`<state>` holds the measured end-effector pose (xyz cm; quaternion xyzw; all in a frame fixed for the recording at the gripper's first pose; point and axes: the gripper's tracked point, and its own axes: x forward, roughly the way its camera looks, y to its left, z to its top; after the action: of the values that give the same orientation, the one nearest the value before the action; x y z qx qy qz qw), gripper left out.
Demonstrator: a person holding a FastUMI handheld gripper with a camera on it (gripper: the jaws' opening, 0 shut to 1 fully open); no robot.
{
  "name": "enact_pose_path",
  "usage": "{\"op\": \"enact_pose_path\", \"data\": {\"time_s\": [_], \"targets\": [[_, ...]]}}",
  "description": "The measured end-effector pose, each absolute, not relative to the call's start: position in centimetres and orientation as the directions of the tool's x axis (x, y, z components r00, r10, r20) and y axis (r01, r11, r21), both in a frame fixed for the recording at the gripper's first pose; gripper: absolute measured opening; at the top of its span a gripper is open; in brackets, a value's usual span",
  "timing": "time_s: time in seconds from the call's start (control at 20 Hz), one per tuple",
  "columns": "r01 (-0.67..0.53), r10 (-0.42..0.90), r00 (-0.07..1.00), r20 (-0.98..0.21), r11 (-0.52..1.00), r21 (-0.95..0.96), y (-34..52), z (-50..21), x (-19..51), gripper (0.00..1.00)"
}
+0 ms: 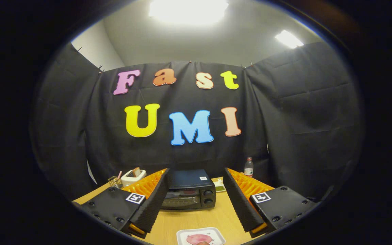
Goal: Open the toaster oven, put the food inside, and close the toaster oven door.
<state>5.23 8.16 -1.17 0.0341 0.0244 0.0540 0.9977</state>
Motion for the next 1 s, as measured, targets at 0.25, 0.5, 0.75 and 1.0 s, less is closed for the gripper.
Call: {"op": "enact_pose_path", "data": {"time_s": [0.25,0.5,0.75,1.0], "targets": [[-0.166,0.172,0.982,-0.076,0.983,0.075,12.1,-3.4,9.4,0.98],[-0.219,0.226,0.966,-0.122,0.973,0.072,15.4,-6.2,13.3,0.98],[-0.242,0.253,0.954,-0.158,0.966,0.086,17.7,-9.0,16.5,0.98],[-0.258,0.268,0.940,-0.210,0.963,0.073,19.3,-12.5,19.4,0.98]]}}
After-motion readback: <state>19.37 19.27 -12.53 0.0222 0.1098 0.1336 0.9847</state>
